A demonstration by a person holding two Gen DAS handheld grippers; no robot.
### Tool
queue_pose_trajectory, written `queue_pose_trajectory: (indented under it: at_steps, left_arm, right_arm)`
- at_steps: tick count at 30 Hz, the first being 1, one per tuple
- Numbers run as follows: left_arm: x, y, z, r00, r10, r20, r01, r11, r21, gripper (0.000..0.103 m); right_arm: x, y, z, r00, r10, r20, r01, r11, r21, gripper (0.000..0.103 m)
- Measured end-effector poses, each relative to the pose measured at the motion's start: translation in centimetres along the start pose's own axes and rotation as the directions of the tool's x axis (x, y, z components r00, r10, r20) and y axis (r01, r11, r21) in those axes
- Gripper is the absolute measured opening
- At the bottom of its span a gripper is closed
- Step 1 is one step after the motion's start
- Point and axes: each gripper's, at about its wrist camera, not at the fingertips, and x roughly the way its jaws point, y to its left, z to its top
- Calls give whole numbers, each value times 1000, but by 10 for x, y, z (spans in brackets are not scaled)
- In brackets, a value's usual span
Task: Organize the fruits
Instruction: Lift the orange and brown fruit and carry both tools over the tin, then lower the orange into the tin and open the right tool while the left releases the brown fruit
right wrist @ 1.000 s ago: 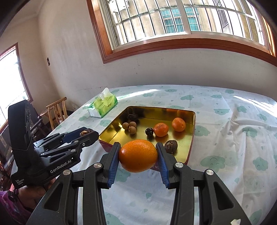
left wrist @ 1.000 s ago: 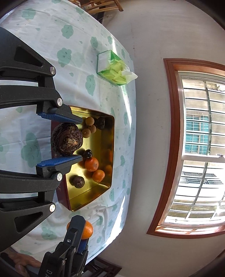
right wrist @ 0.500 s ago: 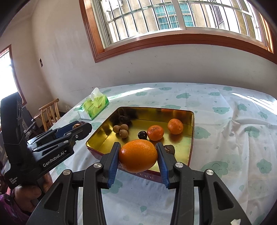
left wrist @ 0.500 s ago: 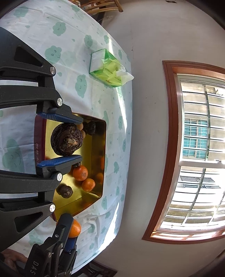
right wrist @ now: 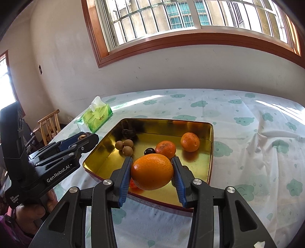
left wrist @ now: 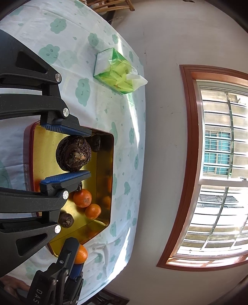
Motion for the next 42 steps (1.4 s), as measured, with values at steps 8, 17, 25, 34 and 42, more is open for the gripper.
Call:
queue_pose_trajectory:
  at_steps: [8,17,25,34,42]
  left_arm:
    - [9,0,-1,1000,-8,12,8,1000,13,37]
    - [16,0,1,1000,-18,25,18,999,27,37]
    - [22,0,1,999,-19,31,19,999,30,37]
    - [28,0,0,999,-21,28,20,999,32,37]
    - [35,1,0,999,-25,27,25,999,30,37]
  right_arm:
    - [11,0,-1,1000,-4,-8,4,1000,-1,39]
    - [19,-2,1,1000,-8,-6,8,1000,1,39]
    - [23,-4,2,1000,-13,-2,13,1000,6,39]
    - [28,-6,2,1000,-15,-3,15,1000,9,39]
    - [31,-8,2,1000,-15,-3,15,1000,13,39]
